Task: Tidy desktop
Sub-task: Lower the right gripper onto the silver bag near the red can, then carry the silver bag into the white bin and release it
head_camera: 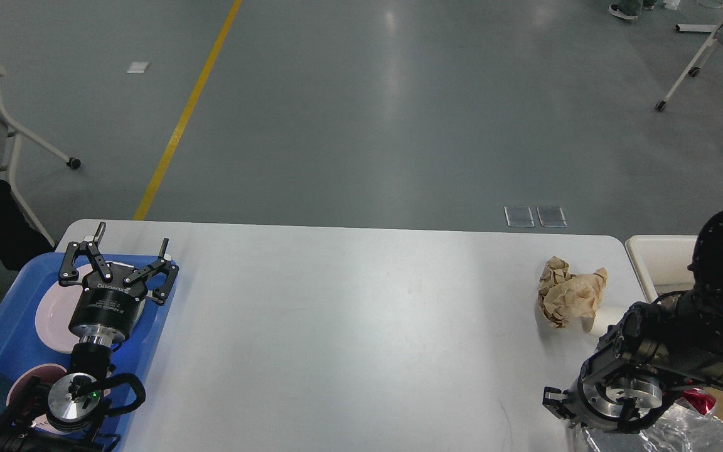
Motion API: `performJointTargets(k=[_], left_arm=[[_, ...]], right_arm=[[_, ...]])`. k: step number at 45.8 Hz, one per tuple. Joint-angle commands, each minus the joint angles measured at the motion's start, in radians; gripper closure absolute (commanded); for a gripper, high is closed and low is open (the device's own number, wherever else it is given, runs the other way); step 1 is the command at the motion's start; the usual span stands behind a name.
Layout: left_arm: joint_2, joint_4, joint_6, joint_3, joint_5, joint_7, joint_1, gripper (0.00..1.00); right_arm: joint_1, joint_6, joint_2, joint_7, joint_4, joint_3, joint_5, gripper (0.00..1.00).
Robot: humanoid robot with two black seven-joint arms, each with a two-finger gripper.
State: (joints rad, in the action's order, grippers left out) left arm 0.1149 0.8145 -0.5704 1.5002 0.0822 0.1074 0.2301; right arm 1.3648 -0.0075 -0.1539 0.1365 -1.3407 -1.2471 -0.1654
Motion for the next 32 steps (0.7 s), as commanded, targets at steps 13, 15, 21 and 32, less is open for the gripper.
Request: performJointTargets(k=[13, 15, 21, 32], left_arm=[[0.0, 0.0, 0.0, 0.0, 0.001, 0.0, 0.0, 0.04], [0.0, 0.0, 0.0, 0.0, -0.001, 0.0, 0.0, 0.04], [0.0, 0.0, 0.0, 0.0, -0.001, 0.0, 0.0, 0.04], [0.0, 0.0, 0.0, 0.0, -0.001, 0.0, 0.0, 0.04]], right_arm=[[0.011, 0.01, 0.004, -0.001, -0.034, 0.011, -0.022, 1.0], [0.022, 0.033, 0.004, -0.003, -0.046, 0.011, -0.022, 1.0], [0.088, 0.11, -0.004, -0.006, -0.086, 0.011, -0.023, 1.0], [0.413, 0.328, -0.068, -0.006, -0.238, -0.02, -0.032, 1.0]])
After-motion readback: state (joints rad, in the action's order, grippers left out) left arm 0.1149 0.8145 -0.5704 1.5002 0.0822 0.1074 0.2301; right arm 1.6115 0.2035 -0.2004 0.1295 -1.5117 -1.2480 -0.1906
